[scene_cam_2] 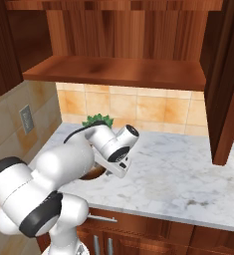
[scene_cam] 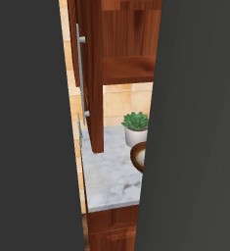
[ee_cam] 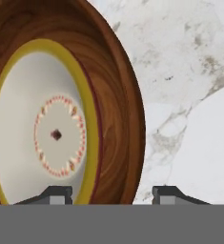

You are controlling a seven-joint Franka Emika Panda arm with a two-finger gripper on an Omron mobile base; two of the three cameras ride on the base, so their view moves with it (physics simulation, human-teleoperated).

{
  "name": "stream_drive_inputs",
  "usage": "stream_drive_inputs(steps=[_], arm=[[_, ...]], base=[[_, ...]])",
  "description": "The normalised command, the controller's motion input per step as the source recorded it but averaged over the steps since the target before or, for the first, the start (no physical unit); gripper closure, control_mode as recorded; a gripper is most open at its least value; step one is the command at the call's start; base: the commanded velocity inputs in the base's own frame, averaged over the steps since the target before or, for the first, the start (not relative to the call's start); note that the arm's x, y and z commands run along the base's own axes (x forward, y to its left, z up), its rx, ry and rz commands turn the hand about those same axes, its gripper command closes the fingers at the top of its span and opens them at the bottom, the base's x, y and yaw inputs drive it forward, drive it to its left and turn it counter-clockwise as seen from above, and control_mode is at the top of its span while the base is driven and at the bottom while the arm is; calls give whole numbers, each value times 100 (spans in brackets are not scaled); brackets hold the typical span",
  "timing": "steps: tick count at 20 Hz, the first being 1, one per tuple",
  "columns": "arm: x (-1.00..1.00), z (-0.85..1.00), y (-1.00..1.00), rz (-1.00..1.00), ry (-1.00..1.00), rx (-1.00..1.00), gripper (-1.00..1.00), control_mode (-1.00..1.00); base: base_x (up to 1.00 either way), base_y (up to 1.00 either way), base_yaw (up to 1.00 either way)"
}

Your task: Pick up the bowls on the counter and stack them on top of one another in the open cabinet. Place the smaller bowl on top of the larger bowl.

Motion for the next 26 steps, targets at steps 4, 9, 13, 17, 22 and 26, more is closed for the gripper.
stream_drive_inputs(steps=[4, 9, 13, 17, 22, 26], arm=[[1, 0, 0, 0, 0, 0, 100, -100], [0, -1, 0, 0, 0, 0, 100, -100], [0, 0, 0, 0, 0, 0, 100, -100], [-3, 4, 0, 0, 0, 0, 100, -100], [-8, 8, 0, 0, 0, 0, 100, -100], [-10, 16, 0, 0, 0, 0, 100, -100]], base=[[0, 0, 0], [0, 0, 0], [0, 0, 0], [0, 0, 0], [0, 0, 0], [0, 0, 0]])
